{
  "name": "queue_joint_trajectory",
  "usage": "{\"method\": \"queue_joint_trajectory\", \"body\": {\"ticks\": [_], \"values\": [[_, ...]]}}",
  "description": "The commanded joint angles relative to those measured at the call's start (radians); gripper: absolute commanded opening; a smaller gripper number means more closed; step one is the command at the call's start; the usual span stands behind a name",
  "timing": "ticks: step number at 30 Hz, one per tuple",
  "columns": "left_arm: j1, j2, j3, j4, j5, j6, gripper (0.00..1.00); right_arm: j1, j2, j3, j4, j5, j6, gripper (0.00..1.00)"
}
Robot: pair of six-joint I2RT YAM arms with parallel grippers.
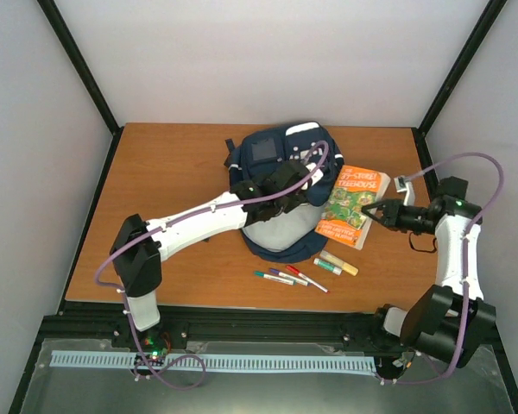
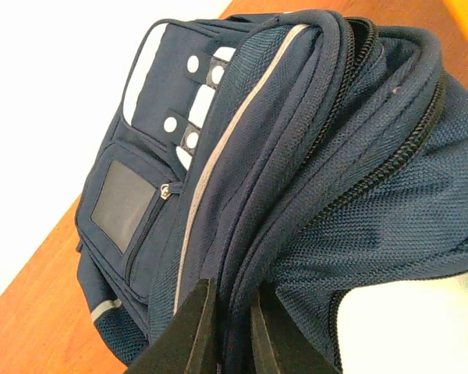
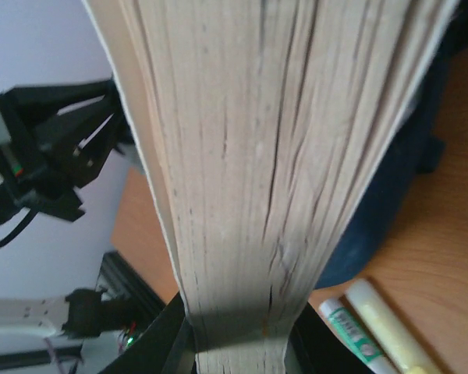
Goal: Pack the student bag
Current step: Place the book in the student bag.
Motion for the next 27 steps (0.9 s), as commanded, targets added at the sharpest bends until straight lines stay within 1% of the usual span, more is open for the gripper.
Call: {"method": "queue_joint_trajectory", "body": {"ticks": [1, 6, 13, 17, 20, 24, 27], "values": [[0.047, -0.029, 0.061, 0.086, -0.012, -0.108, 0.01, 0.108, 0.005, 0.043, -0.005, -0.073, 0.072, 0.03], [0.08, -0.029, 0.061, 0.105, 0.005, -0.177, 0.01, 0.18, 0.041, 0.054, -0.051, -0.108, 0.109, 0.03], [0.086, -0.011, 0.095, 0.092, 0.016, -0.218, 0.01, 0.296, 0.009, -0.087, -0.011, -0.102, 0.185, 0.03], [0.085, 0.01, 0.131, 0.071, 0.023, -0.22, 0.01, 0.402, -0.005, -0.131, -0.005, -0.137, 0.245, 0.03], [0.085, 0.015, 0.142, 0.063, 0.035, -0.231, 0.01, 0.467, 0.001, -0.178, 0.056, -0.183, 0.311, 0.03], [0.086, -0.002, 0.139, 0.061, 0.043, -0.244, 0.01, 0.477, 0.013, -0.249, 0.219, -0.224, 0.441, 0.03], [0.087, -0.018, 0.138, 0.054, 0.046, -0.246, 0.01, 0.479, 0.037, -0.243, 0.286, -0.203, 0.452, 0.03]]}}
